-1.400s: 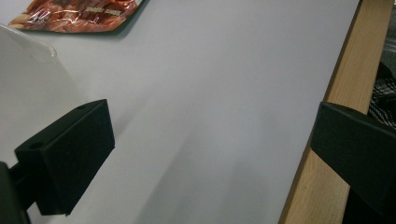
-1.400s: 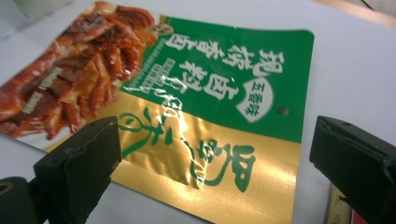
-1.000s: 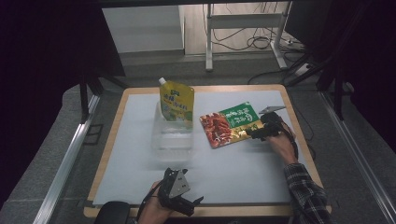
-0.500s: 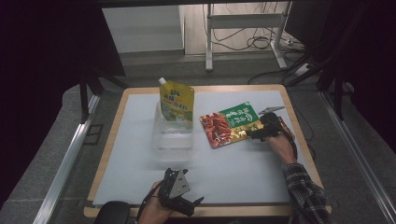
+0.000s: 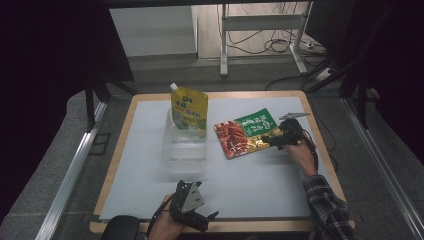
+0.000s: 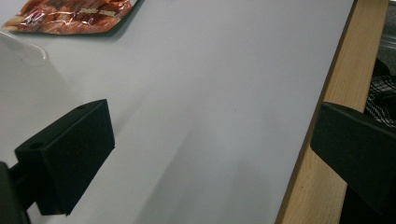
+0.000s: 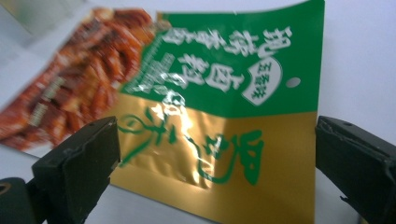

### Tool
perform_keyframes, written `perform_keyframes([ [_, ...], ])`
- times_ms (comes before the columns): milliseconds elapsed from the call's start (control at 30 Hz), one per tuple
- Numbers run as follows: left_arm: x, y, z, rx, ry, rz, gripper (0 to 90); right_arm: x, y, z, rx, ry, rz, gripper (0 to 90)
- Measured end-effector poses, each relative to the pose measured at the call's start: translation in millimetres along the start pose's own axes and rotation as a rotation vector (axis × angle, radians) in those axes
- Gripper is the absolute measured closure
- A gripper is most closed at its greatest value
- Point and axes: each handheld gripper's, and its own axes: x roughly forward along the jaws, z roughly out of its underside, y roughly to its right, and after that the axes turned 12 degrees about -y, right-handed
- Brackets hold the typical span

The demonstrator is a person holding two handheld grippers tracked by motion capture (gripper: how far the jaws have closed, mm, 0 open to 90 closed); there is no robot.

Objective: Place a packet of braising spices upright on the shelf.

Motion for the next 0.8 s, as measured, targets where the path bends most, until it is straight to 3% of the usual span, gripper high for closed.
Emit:
perform_keyframes([
  [200,0.2,0.5,-0.3,0.001,0.0,0.001,0.0,-1.4,-5.2,-2.2,-0.002,0.025,-0.023,1.9],
  [300,0.4,0.7,-0.3,0.003,-0.001,0.002,0.0,3.8,-7.9,-2.1,0.009,-0.001,-0.072,2.0],
  [367,0.3,0.9,-0.4,0.006,0.0,0.002,0.0,9.2,-11.6,-2.4,-0.012,-0.026,-0.052,2.3],
  [500,0.6,1.0,-0.4,0.009,-0.003,0.002,0.0,12.4,-15.1,-4.9,-0.01,-0.044,-0.061,2.4],
  [700,2.3,3.6,-1.1,0.031,-0.018,-0.005,0.0,16.4,-15.0,-7.4,0.026,-0.082,-0.043,2.8],
  [733,2.3,3.8,-1.3,0.034,-0.019,-0.007,0.0,16.9,-14.7,-7.7,0.029,-0.092,-0.031,4.6],
  [800,2.3,3.9,-1.3,0.034,-0.018,-0.009,0.0,16.1,-15.3,-7.7,0.03,-0.093,-0.005,16.7],
])
